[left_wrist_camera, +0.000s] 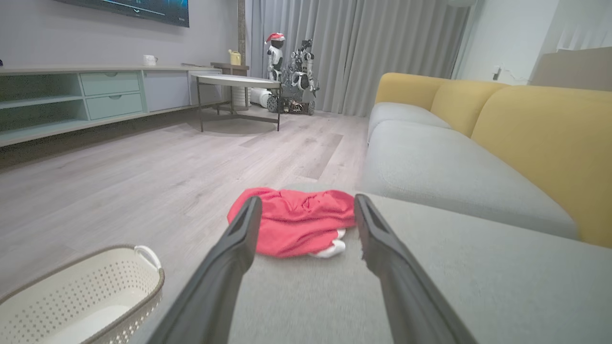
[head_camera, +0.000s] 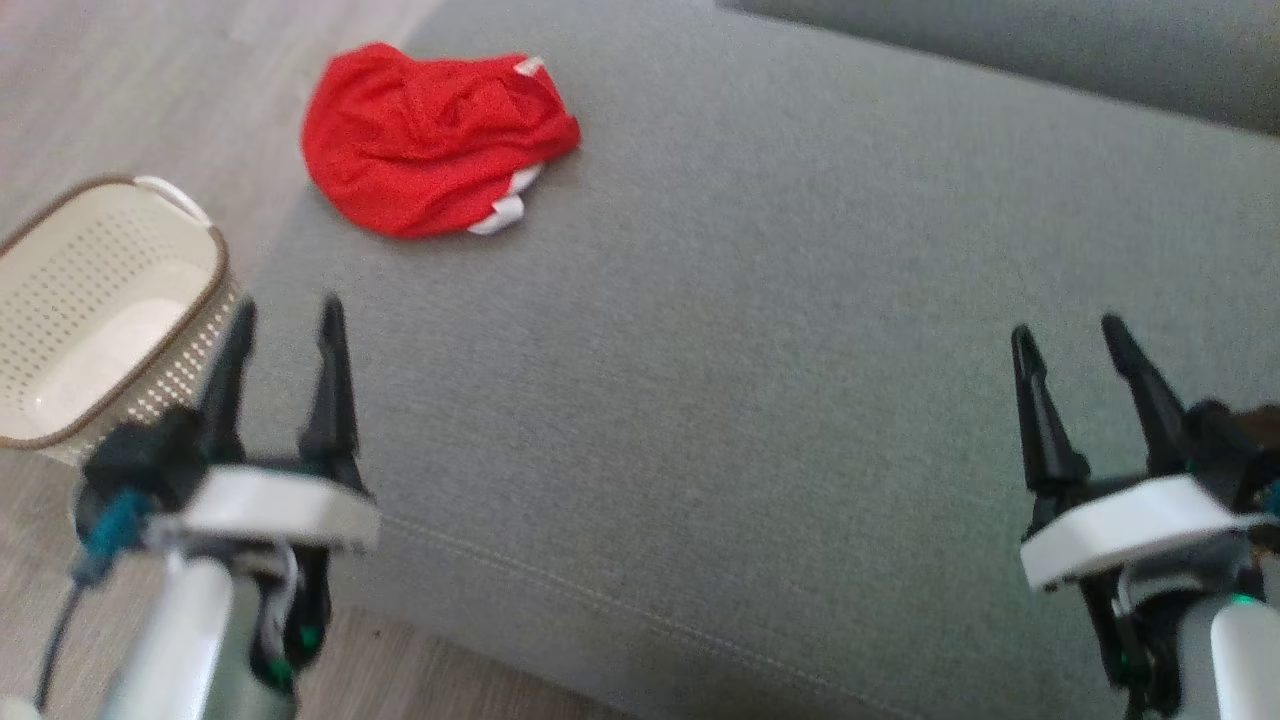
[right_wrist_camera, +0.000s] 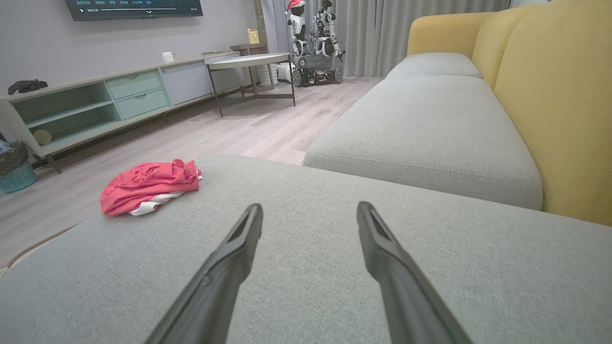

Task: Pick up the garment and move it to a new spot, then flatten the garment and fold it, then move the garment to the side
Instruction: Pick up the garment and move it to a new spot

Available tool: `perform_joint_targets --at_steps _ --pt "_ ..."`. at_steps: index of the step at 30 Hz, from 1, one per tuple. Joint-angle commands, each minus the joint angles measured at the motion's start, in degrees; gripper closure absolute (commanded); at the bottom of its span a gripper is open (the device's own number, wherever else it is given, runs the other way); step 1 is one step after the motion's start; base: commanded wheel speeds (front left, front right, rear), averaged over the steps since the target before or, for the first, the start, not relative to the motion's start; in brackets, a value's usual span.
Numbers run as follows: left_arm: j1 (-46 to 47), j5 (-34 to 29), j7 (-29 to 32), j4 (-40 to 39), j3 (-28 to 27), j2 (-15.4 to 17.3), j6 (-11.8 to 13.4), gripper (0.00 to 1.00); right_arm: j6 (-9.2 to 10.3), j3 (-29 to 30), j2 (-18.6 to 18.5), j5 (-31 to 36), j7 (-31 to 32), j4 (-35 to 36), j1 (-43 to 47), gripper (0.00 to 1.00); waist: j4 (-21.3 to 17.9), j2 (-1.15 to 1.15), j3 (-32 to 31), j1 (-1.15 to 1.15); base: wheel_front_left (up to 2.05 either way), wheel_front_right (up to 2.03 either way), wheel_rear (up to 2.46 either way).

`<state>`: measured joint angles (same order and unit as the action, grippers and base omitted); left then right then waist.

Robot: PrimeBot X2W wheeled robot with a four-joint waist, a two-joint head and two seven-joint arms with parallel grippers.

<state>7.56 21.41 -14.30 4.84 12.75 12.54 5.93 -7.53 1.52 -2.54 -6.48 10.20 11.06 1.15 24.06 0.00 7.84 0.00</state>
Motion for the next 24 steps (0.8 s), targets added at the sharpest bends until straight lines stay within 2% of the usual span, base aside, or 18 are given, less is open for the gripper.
perform_joint_targets --at_steps 1,6,11,18,20,21,24 --pt "4.53 0.35 -0.68 -1.58 -2.95 0.73 -0.38 0.00 0.04 -1.60 -0.33 0.41 0.26 2.69 -3.32 0.00 -2.35 0.00 3.33 0.00 0.00 0.00 0.00" --pt "12.98 1.27 -0.69 1.16 -6.66 -0.08 -1.95 0.00 0.04 -2.39 -0.33 1.94 1.45 4.65 -6.59 0.00 -6.60 0.00 10.17 0.00 0.00 0.00 0.00" --pt "21.92 2.84 -0.69 9.86 -10.83 0.89 -4.18 0.00 0.04 -2.93 -0.33 2.74 1.54 5.39 -9.09 0.00 -10.45 0.00 15.46 0.00 0.00 0.00 0.00" --pt "35.65 5.09 -0.14 29.33 -13.51 5.15 -8.34 0.00 0.04 -4.45 -0.33 2.97 0.46 5.07 -11.81 0.00 -14.59 0.00 20.44 0.00 0.00 0.00 0.00" --pt "39.46 5.44 0.76 35.47 -13.56 6.68 -9.34 0.00 0.04 -4.96 -0.33 2.80 0.04 4.74 -12.55 0.00 -15.63 0.00 21.49 0.00 0.00 0.00 0.00" --pt "42.83 6.18 1.84 41.14 -13.75 7.99 -10.32 0.00 0.04 -5.45 -0.33 2.62 -0.34 4.48 -13.13 0.00 -16.62 0.00 22.42 0.00 0.00 0.00 0.00" --pt "46.92 6.89 3.58 48.58 -13.51 9.87 -11.55 0.00 0.04 -5.91 -0.33 2.40 -0.80 4.04 -13.75 0.00 -18.06 0.00 23.56 0.00 0.00 0.00 0.00"
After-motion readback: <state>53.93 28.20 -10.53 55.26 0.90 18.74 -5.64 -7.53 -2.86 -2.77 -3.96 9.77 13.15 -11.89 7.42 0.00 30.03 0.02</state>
